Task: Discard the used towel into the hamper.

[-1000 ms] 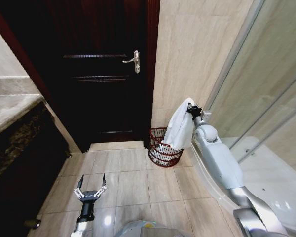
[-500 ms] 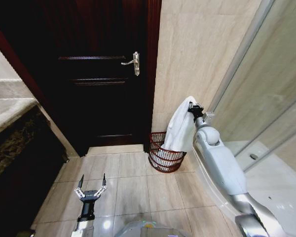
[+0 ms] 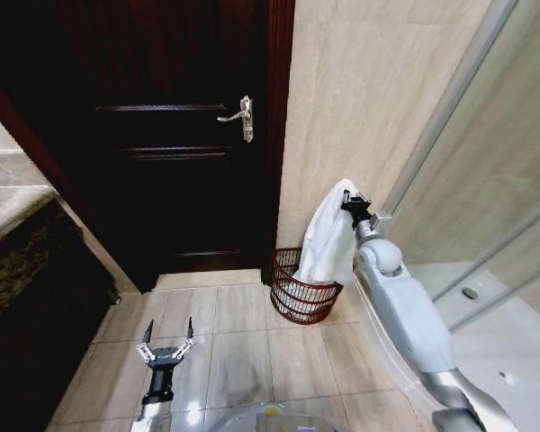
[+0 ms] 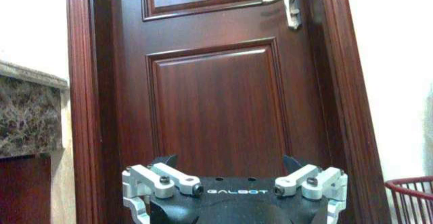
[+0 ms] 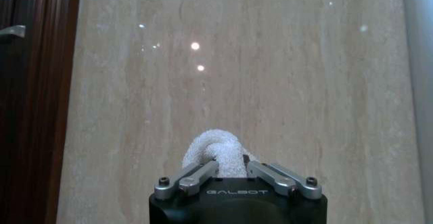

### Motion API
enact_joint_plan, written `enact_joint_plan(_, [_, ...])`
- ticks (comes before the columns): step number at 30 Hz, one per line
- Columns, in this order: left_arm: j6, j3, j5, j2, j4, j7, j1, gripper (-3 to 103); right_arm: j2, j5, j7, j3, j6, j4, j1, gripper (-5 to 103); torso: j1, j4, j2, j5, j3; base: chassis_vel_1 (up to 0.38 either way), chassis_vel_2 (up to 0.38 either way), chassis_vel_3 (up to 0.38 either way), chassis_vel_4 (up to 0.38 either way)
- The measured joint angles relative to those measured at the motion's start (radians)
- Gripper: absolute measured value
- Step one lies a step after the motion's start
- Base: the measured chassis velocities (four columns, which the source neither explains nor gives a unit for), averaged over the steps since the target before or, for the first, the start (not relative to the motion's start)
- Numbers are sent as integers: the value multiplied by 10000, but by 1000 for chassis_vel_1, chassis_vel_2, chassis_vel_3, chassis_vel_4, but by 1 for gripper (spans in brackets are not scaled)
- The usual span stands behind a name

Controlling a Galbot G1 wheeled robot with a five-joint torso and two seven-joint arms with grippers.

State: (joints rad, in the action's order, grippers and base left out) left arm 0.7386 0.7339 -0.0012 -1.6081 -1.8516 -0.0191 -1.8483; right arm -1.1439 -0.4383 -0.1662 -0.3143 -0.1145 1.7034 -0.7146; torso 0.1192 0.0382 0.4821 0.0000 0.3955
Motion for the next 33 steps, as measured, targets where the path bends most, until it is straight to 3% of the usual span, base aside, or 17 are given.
enact_joint_plan(22, [0, -82, -192, 0, 247, -119, 175, 100, -47, 378, -270, -348, 129, 1499, -1633, 4, 2, -2, 3, 0, 2, -44, 41, 43, -43])
enact_joint_plan(33, [-17, -52, -163, 0, 211, -151, 136, 100, 648, -1402, -1268, 315, -691, 2412, 1452, 4, 2, 2, 5, -5, 2, 0, 0, 0, 0])
